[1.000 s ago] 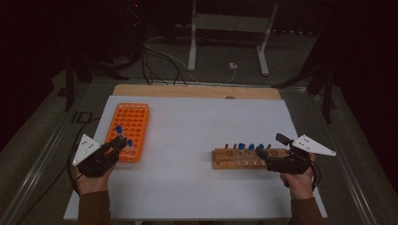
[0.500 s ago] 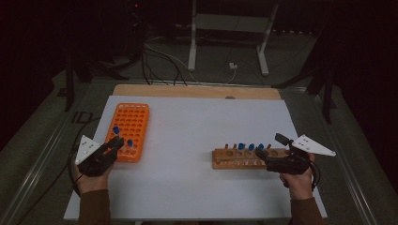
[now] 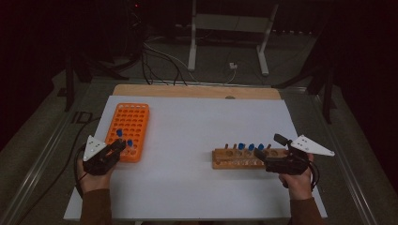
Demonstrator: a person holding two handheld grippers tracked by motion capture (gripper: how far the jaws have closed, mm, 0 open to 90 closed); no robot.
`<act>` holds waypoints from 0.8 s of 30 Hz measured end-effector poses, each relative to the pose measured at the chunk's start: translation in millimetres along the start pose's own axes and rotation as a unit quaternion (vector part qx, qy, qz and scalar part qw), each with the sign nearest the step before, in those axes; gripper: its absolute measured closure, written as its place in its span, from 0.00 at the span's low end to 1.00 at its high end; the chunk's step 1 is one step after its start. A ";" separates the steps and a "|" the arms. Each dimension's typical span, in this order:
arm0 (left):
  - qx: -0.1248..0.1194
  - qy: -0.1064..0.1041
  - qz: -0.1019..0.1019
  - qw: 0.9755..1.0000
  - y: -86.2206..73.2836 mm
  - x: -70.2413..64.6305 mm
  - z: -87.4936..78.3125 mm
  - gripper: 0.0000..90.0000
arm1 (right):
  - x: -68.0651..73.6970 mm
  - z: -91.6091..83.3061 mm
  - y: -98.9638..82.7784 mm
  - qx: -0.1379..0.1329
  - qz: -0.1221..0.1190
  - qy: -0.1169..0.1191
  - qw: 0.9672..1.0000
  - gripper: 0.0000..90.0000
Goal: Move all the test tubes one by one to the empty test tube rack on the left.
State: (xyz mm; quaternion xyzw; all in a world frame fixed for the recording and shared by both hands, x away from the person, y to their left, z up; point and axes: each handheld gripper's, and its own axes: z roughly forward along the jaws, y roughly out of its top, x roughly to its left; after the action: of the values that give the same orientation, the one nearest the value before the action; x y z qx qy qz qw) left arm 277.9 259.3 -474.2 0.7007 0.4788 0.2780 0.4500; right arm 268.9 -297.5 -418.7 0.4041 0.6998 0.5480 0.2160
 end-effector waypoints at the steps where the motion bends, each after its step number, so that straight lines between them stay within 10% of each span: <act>1: 0.005 -0.002 -0.001 1.000 -1.2 0.6 1.1 0.86 | -0.2 0.1 -0.1 -0.001 0.000 0.000 1.000 0.01; 15: 0.103 0.009 0.026 0.994 -5.3 -5.8 13.6 0.86 | -0.6 -0.1 -0.8 0.001 0.001 0.002 1.000 0.01; 24: 0.098 0.000 0.010 0.995 -8.5 -2.9 10.1 0.80 | -1.4 0.0 -1.2 0.002 0.001 0.000 1.000 0.01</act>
State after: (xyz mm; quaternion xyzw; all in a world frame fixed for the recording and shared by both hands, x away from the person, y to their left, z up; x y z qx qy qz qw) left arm 281.5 254.1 -486.1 0.7465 0.4966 0.2344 0.3758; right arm 269.3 -298.7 -420.0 0.4050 0.7008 0.5467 0.2146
